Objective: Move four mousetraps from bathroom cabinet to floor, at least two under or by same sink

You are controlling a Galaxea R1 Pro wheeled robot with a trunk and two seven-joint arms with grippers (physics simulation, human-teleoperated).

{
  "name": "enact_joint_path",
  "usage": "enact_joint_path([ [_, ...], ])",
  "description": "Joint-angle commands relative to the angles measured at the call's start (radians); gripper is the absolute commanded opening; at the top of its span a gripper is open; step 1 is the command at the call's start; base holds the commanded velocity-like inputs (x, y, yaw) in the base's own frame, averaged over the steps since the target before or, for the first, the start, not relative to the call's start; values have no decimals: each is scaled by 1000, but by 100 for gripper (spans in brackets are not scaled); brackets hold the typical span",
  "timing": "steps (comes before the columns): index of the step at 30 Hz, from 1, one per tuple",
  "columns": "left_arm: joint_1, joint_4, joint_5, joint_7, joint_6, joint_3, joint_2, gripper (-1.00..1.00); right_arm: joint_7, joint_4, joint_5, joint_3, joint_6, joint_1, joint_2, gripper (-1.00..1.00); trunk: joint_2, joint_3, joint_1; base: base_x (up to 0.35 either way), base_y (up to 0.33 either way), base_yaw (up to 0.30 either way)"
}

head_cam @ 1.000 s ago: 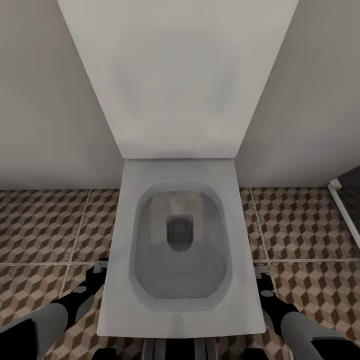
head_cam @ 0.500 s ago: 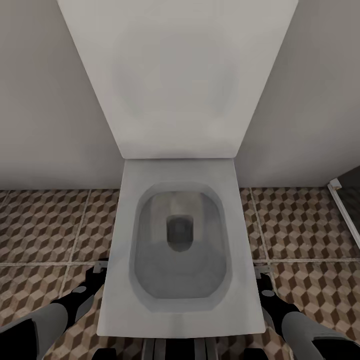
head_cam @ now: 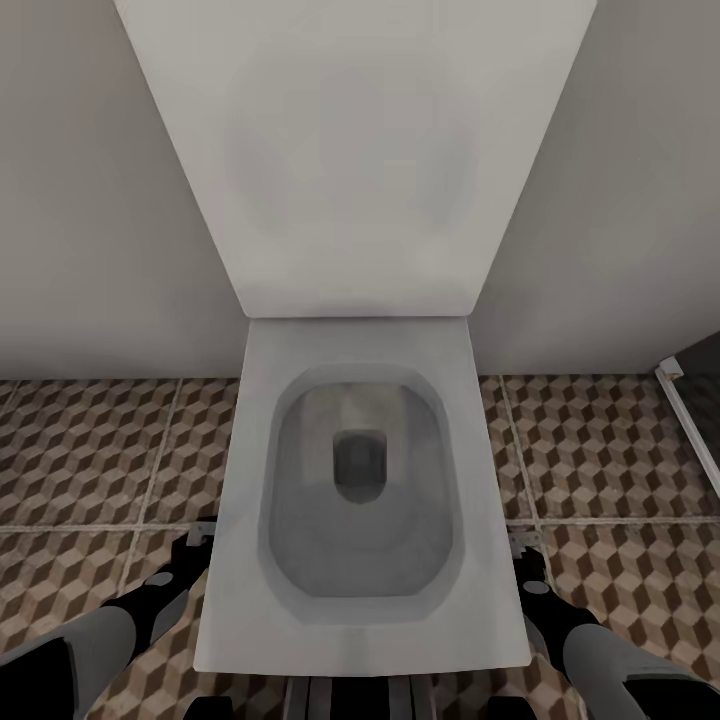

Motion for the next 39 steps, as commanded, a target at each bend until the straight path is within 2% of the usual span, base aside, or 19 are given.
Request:
enact_joint_path([
  [1,0,0,8,-6,-2,-5,1,-100,-6,1,10,5,0,-1,0,100,0,0,0,0,0,0],
  [20,0,0,8,-7,-1,-6,-1,-100,-6,1,10,5,0,-1,0,100,0,0,0,0,0,0],
  [28,0,0,10,-35,1,-5,-1,-100,-6,1,10,5,0,-1,1,100,0,0,0,0,0,0],
  [39,1,16,14,-41,15,-5,-1,-100,-6,1,10,5,0,-1,1,100,0,0,0,0,0,0],
])
